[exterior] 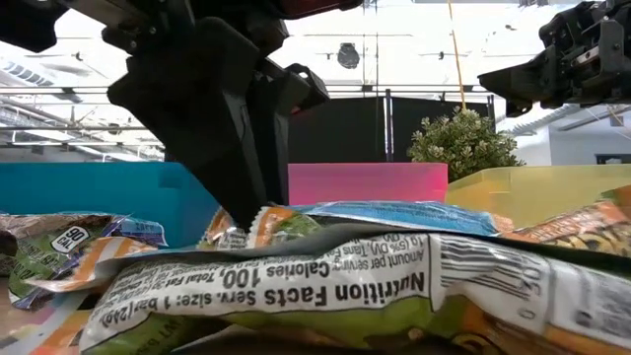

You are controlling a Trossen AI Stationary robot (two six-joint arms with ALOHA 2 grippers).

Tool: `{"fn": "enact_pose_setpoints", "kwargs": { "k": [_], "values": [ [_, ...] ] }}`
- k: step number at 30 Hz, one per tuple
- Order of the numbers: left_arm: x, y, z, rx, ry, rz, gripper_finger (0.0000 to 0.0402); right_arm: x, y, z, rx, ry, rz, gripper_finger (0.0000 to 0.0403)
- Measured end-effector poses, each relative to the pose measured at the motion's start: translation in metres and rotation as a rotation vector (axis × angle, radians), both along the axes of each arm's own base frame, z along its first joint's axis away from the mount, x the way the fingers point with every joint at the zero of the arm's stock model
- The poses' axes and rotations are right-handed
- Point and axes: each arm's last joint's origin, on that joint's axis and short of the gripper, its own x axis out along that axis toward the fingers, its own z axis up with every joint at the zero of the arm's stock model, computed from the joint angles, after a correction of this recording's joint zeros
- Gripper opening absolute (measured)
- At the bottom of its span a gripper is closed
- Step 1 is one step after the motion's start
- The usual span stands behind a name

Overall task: Pick and place Granola Bars by type
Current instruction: Put the orange granola bar into the red bin

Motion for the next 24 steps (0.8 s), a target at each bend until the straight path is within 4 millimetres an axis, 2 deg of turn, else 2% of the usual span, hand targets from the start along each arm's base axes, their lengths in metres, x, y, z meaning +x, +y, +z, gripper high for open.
{"fn": "enact_pose_setpoints", "kwargs": {
  "k": [6,13,18,24],
  "values": [
    [0.0,0.001,0.0,0.053,-0.021,-0.044,0.0008,0.0,0.0,0.0,-0.013,0.001,-0.001,0.0],
    [-0.002,0.001,0.007,0.125,-0.035,-0.007,0.0004,0.0,0.0,0.0,-0.008,0.0,-0.001,0.0],
    [-0.002,-0.007,0.04,0.162,-0.071,0.023,0.0005,0.0,0.0,0.0,-0.009,0.001,-0.001,0.0],
    [-0.001,-0.01,0.097,0.336,-0.146,0.052,0.0005,0.0,0.0,0.0,-0.009,-0.003,-0.001,0.0]
  ]
}}
